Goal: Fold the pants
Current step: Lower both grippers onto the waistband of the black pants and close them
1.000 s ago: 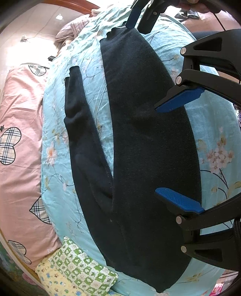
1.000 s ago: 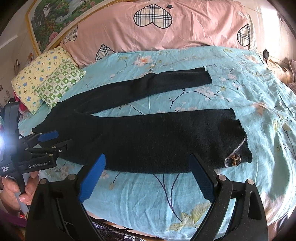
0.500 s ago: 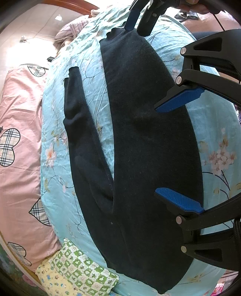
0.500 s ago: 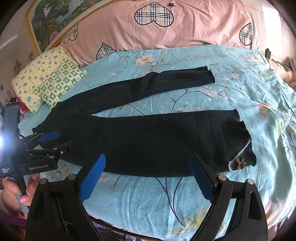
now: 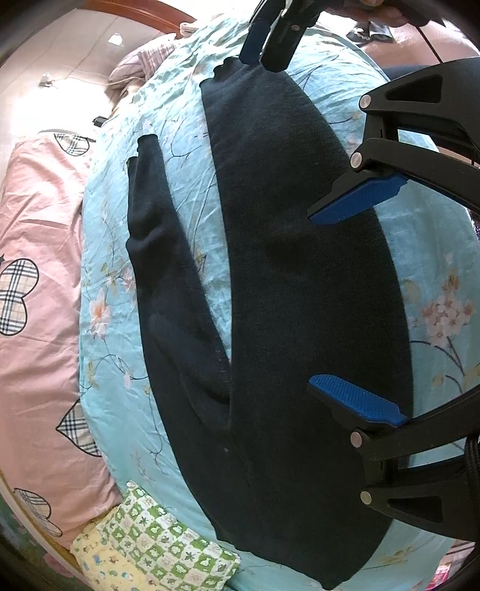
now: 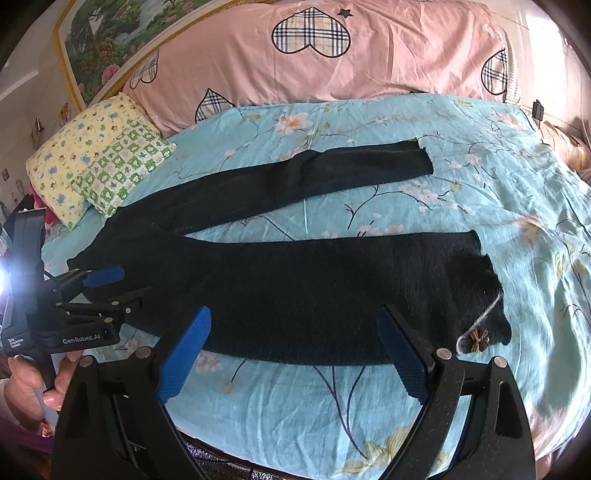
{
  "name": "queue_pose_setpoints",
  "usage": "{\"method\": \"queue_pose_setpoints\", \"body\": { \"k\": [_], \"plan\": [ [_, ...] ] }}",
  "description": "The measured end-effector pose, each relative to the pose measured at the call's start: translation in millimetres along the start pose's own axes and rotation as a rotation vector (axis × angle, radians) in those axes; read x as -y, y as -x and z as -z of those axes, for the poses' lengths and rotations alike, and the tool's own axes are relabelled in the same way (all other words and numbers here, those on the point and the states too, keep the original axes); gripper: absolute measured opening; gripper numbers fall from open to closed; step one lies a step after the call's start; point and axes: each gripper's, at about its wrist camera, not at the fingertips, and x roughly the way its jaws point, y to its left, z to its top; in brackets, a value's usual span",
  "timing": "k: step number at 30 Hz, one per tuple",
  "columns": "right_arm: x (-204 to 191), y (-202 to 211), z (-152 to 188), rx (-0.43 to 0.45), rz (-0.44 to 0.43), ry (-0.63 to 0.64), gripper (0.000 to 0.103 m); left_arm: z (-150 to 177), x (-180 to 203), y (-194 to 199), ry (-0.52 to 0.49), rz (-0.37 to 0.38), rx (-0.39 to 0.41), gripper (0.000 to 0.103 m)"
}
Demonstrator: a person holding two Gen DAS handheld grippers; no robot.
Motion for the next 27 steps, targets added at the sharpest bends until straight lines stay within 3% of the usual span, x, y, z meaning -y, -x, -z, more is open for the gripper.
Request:
{"method": "queue_pose_setpoints", "body": {
  "k": [13, 27],
  "plan": [
    [33.6, -17.3, -41.4, -0.001, -0.025, -0.059, 0.091, -40.3, -11.8, -17.3, -0.057, 0.023, 0.004, 0.084],
    [88.6, -52.4, -120.8, -0.008, -0.024, -0.102, 0.092, -125.2, -22.3, -64.6, -0.203, 0.074, -0.012, 0.084]
  ]
}}
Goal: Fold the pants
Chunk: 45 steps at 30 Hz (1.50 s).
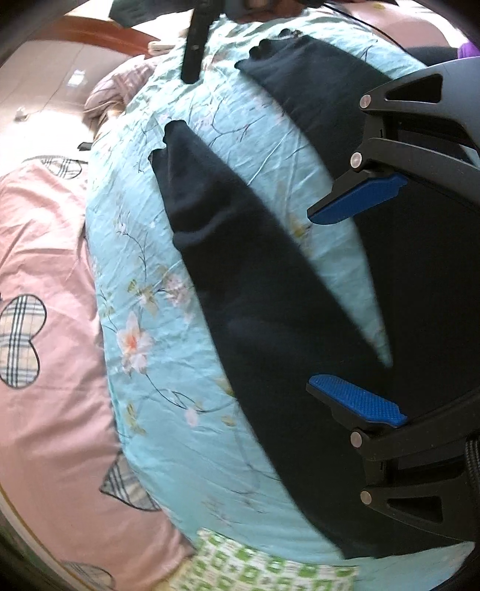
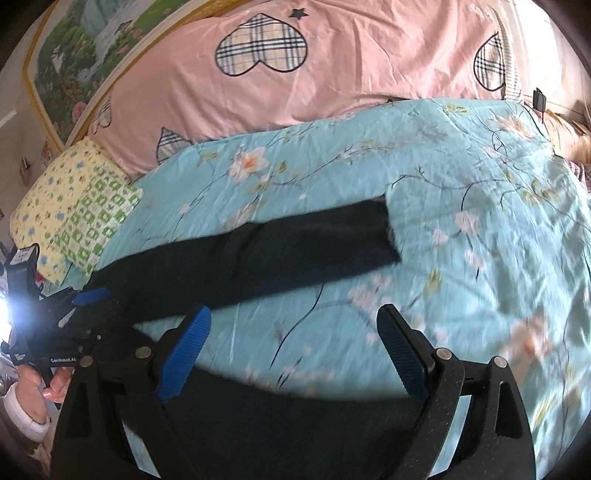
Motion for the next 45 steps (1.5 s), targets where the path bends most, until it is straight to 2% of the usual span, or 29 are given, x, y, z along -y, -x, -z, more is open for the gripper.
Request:
{"method": "queue_pose_setpoints", "body": {
  "k": [5, 8, 12, 14, 17, 22, 24, 26, 28, 30, 31, 32, 33, 37, 45],
  "plan": [
    [21.2, -20.0, -28.2, -0.015, 0.000, -0.035, 0.091, -24.6, -6.5, -28.4, -0.041, 0.018, -0.026, 0.084],
    [33.6, -31.0, -45.8, -0.012, -0.002, -0.055, 0.091, -41.6, -12.6, -47.9, -0.052, 0.053, -0.042, 0.084],
    [46.5, -51.7, -68.2, -0.026, 0.005, -0.065, 0.080, -67.7, -19.4, -79.4, -0.066, 0.086, -0.082, 0.084],
    [51.9, -64.2, -77.0, -0.046, 0.018, -0.065, 0.080, -78.4, -21.4, -92.2, -0.076, 0.119, -0.097, 0.084],
    [59.0, -81.5, -86.4, -0.073, 0.027, -0.064, 0.076, -96.3, -22.4, -117.6, -0.095, 0.166, -0.134, 0.084],
    [65.0, -103.9, -94.2, -0.120, 0.026, -0.049, 0.073, -115.9, -19.7, -151.5, -0.152, 0.174, -0.166, 0.084],
    [67.2, -110.5, -95.8, -0.139, 0.015, -0.048, 0.072, -121.7, -19.3, -166.2, -0.170, 0.197, -0.201, 0.084],
    [69.0, -116.7, -96.5, -0.158, 0.005, -0.044, 0.067, -123.8, -16.5, -178.0, -0.188, 0.228, -0.240, 0.083],
    [69.1, -122.5, -97.3, -0.175, 0.012, -0.031, 0.055, -123.9, -12.0, -181.8, -0.207, 0.250, -0.253, 0.075],
    [68.9, -125.7, -97.0, -0.182, 0.018, -0.019, 0.045, -124.0, -8.7, -179.4, -0.213, 0.300, -0.263, 0.044],
    [69.4, -125.4, -96.5, -0.178, 0.024, -0.014, 0.034, -123.9, -7.0, -177.2, -0.213, 0.328, -0.269, 0.036],
    [70.1, -124.8, -96.3, -0.172, 0.025, -0.013, 0.027, -122.5, -5.1, -174.9, -0.214, 0.345, -0.272, 0.017],
    [71.4, -123.2, -96.0, -0.165, 0.021, -0.018, 0.015, -120.6, -2.2, -171.3, -0.218, 0.348, -0.271, 0.008],
    [75.6, -104.1, -95.2, -0.102, -0.010, -0.049, 0.012, -113.9, 5.0, -151.8, -0.237, 0.338, -0.240, 0.005],
    [60.1, -45.4, -84.5, 0.007, -0.087, 0.007, 0.011, -93.6, 4.2, -85.9, -0.174, 0.368, -0.158, 0.003]
  ]
}}
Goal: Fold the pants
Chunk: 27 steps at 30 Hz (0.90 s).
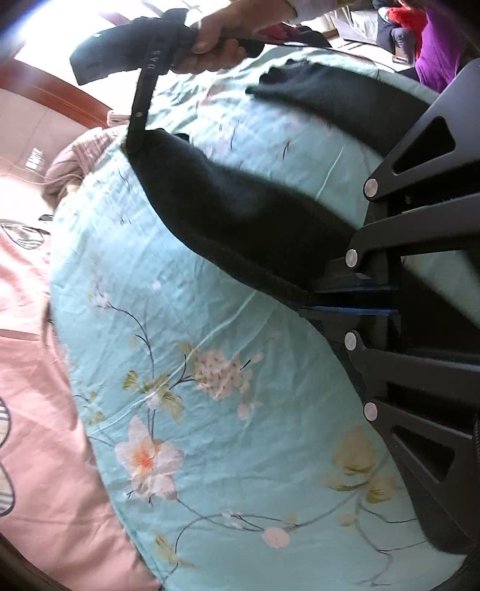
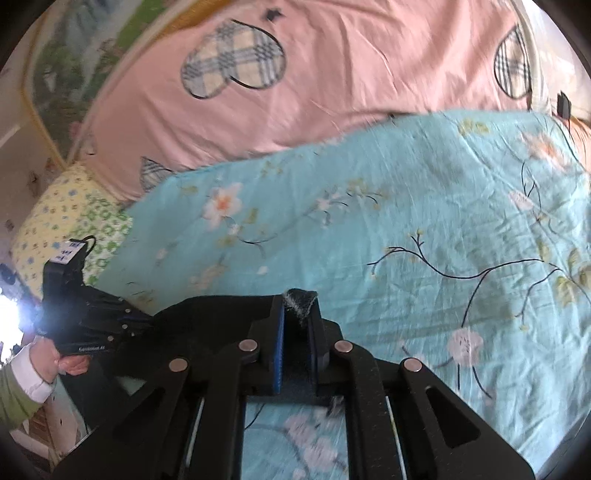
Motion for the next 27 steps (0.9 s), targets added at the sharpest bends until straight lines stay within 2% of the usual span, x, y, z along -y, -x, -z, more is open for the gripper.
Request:
{"method": "queue_pose_setpoints", "body": {
  "k": [7, 16, 27],
  "plan": [
    [-14.2, 42.4, 38.4, 0.008, -0.058, 0.098, 0.011, 30.9, 33.4, 36.5, 0.025, 0.013, 0.047, 0.003],
    [0.2, 73.3, 93.5, -0.025, -0.060, 0.066, 0.008, 67.8, 76.7, 47.7, 0.037, 0.031, 0.054, 0.003],
    [-16.9, 107.9, 122.1, 0.012, -0.050, 0.097, 0.007, 96.8, 97.8, 61.6, 0.084, 0.069, 0.066, 0.003]
  ]
}}
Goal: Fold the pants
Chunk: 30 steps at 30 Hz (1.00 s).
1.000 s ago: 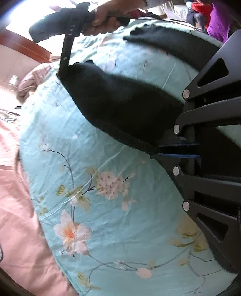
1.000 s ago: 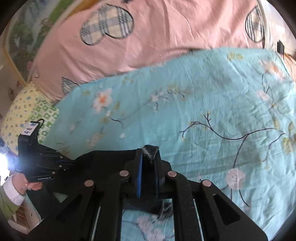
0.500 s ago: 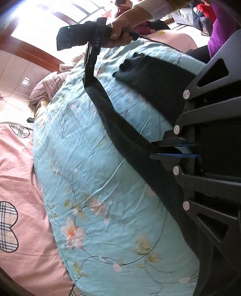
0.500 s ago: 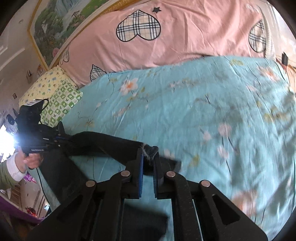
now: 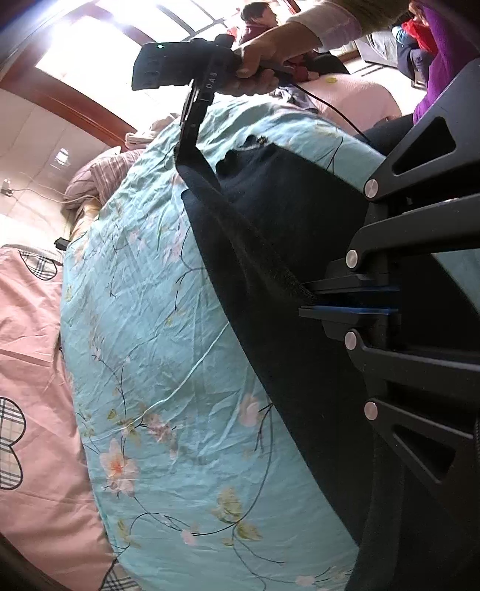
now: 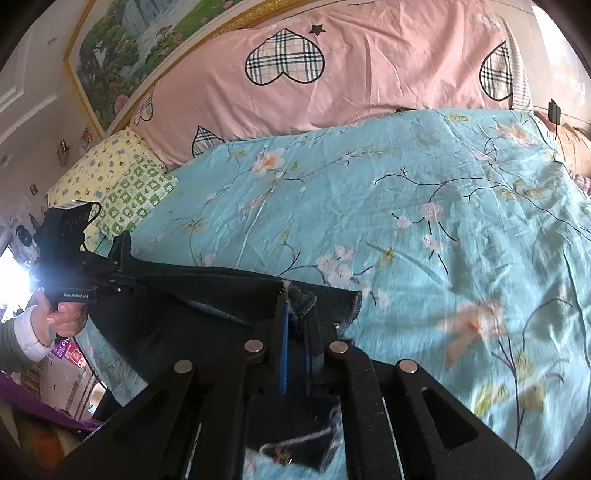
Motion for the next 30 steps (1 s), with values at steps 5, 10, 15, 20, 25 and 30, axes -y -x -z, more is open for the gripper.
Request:
{"method": "queue_pose_setpoints", "body": {
  "k": [5, 10, 15, 20, 25, 30],
  "plan": [
    [-8.1, 14.4, 14.6, -0.005, 0.010, 0.019, 0.007, 12.1, 12.1, 4.8, -0.013, 0.013, -0.006, 0.003],
    [-9.4, 21.5, 31.0, -0.027, 0.035, 0.023, 0.007, 25.2, 24.8, 1.5, -0.038, 0.022, -0.030, 0.003],
    [-6.5, 20.9, 40.9, -0.057, 0.060, 0.023, 0.007, 35.6, 34.8, -7.1, -0.058, 0.029, -0.064, 0.003],
    [-8.8, 24.7, 42.3, -0.084, 0.089, 0.057, 0.007, 38.3, 42.8, -6.5, -0.071, 0.041, -0.068, 0.003],
    [-8.9, 24.3, 49.5, -0.113, 0.103, 0.062, 0.007, 42.9, 43.9, -10.9, -0.072, 0.047, -0.083, 0.004],
    [-5.8, 19.1, 63.3, -0.137, 0.113, 0.041, 0.007, 52.5, 44.2, -20.7, -0.081, 0.054, -0.111, 0.004]
  ]
}}
